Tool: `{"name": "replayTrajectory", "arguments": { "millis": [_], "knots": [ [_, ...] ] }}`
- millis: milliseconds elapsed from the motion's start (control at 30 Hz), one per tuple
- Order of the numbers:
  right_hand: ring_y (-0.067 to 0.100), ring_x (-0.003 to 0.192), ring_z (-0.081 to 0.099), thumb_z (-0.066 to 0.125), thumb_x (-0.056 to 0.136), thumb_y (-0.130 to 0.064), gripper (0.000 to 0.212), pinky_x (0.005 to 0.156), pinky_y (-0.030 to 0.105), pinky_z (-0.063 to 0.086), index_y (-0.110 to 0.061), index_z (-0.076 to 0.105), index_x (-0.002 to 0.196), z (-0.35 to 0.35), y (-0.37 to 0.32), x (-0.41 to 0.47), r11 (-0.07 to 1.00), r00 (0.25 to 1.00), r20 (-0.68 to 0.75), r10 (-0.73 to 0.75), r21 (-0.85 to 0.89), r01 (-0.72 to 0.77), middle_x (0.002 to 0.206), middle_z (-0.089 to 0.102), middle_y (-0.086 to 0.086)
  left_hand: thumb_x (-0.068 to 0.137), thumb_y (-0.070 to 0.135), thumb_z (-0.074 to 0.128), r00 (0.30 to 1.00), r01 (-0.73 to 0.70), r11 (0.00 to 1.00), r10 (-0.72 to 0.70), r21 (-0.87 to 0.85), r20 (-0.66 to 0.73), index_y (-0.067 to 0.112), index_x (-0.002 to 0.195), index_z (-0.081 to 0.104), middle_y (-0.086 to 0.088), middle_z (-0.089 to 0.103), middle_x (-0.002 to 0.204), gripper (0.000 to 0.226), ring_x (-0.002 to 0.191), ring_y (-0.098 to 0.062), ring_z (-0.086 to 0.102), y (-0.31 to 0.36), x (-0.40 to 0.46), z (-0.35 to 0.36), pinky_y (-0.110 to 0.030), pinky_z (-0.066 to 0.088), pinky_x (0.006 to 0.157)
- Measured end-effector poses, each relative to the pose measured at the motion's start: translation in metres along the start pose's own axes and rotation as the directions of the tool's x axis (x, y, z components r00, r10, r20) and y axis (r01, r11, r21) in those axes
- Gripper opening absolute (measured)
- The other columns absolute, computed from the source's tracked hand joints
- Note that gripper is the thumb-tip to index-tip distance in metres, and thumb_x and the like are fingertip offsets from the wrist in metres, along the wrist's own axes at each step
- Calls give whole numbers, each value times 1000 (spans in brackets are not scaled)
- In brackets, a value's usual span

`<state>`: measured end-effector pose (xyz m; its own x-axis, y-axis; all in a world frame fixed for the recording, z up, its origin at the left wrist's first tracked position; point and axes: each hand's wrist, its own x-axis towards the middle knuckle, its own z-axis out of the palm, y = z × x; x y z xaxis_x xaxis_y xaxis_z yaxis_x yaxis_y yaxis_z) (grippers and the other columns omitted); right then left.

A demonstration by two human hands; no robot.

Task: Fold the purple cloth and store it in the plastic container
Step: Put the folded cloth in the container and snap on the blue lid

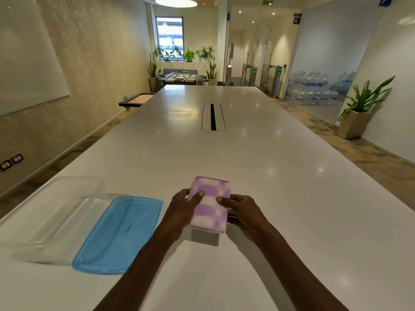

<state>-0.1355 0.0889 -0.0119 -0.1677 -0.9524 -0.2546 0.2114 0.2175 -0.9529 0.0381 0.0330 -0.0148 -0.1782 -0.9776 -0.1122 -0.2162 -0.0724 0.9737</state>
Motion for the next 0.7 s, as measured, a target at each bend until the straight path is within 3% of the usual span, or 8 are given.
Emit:
{"name": "replayTrajectory", "arguments": {
  "millis": [167, 300, 400, 500, 600, 700],
  "knots": [
    [31, 84, 72, 74, 85, -18, 33, 79, 38, 60, 7, 67, 106, 29, -12, 0, 997, 999, 51, -13, 74, 9, 103, 73, 24, 87, 48, 63, 996, -36, 999, 38, 34, -78, 15, 96, 73, -5, 76, 91, 36, 86, -24, 72, 14, 1, -35, -43, 57, 81],
    [33, 89, 72, 72, 86, -13, 32, 81, 40, 61, 11, 66, 107, 62, -25, 2, 994, 991, 131, -17, 108, 3, 105, 73, 25, 85, 43, 66, 989, -21, 999, 27, 39, -144, 18, 81, 74, 2, 74, 77, 27, 76, -22, 70, 24, 3, -73, -30, 54, 67],
    [31, 85, 73, 70, 86, -5, 23, 72, 35, 62, 12, 67, 101, 93, -31, 5, 992, 980, 194, -41, 126, 16, 102, 73, 26, 83, 44, 68, 976, -28, 996, 45, 84, -211, 15, 92, 76, 1, 74, 79, 31, 73, -18, 69, 28, 4, -106, -26, 51, 63],
    [31, 79, 72, 70, 85, 1, 23, 76, 38, 62, 18, 65, 99, 130, -36, 12, 993, 974, 215, -72, 109, 49, 96, 72, 28, 82, 44, 70, 964, -24, 992, 55, 121, -261, 11, 101, 75, -7, 74, 89, 39, 79, -21, 68, 28, 3, -146, -29, 51, 68],
    [29, 73, 74, 72, 82, 2, 25, 68, 33, 62, 18, 65, 99, 174, -40, 18, 997, 969, 235, -76, 52, 65, 86, 74, 24, 79, 44, 72, 943, -28, 986, 81, 166, -324, 10, 99, 76, -7, 74, 86, 39, 78, -20, 68, 28, 1, -191, -32, 53, 73],
    [32, 74, 74, 75, 78, 2, 30, 68, 36, 62, 17, 64, 101, 220, -42, 24, 998, 972, 228, -62, 0, 63, 89, 73, 28, 79, 43, 73, 922, -28, 981, 99, 192, -375, 11, 96, 77, -4, 73, 79, 37, 72, -17, 67, 26, 1, -236, -30, 51, 66]
  ]
}}
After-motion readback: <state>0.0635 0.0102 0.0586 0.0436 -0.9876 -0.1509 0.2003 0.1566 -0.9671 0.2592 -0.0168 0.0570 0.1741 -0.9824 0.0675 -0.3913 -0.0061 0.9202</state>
